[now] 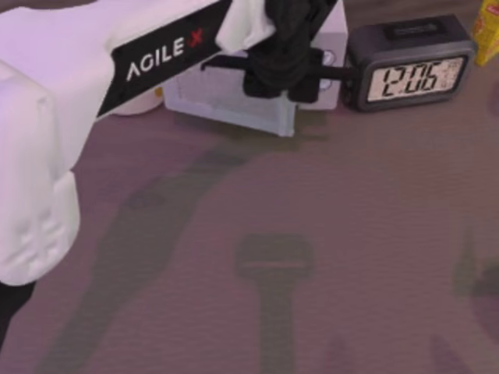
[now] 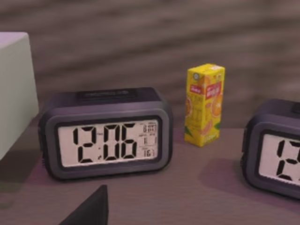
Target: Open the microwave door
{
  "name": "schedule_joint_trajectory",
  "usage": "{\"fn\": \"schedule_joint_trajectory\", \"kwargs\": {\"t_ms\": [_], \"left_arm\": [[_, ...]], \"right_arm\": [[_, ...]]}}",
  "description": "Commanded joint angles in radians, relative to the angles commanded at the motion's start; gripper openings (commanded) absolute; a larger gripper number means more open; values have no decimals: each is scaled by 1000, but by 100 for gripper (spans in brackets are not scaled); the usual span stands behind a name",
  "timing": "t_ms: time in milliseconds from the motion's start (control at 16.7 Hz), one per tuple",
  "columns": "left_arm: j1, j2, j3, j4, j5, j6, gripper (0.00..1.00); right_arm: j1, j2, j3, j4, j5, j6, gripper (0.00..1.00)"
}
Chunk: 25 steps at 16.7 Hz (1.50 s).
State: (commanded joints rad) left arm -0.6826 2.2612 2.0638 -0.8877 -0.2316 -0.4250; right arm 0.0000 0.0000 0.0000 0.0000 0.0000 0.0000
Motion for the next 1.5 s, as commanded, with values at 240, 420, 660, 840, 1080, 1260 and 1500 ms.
{"fn": "schedule_joint_trajectory", "kwargs": {"t_ms": [240,420,660,840,1080,1260,1500], "left_arm": [[13,-67,-112,54,28,65,0],[17,-92,-156,77,42,91,0],[17,-92,-156,77,42,91,0],[17,-92,-156,77,42,91,0],[17,-92,-156,77,42,91,0],[17,-92,-156,77,42,91,0],[17,-92,-156,77,42,91,0]], "right_arm": [[0,0,0,0,0,0,100],[0,0,0,0,0,0,100],[0,0,0,0,0,0,100],[0,0,0,0,0,0,100],[0,0,0,0,0,0,100],[0,0,0,0,0,0,100],[0,0,0,0,0,0,100]]}}
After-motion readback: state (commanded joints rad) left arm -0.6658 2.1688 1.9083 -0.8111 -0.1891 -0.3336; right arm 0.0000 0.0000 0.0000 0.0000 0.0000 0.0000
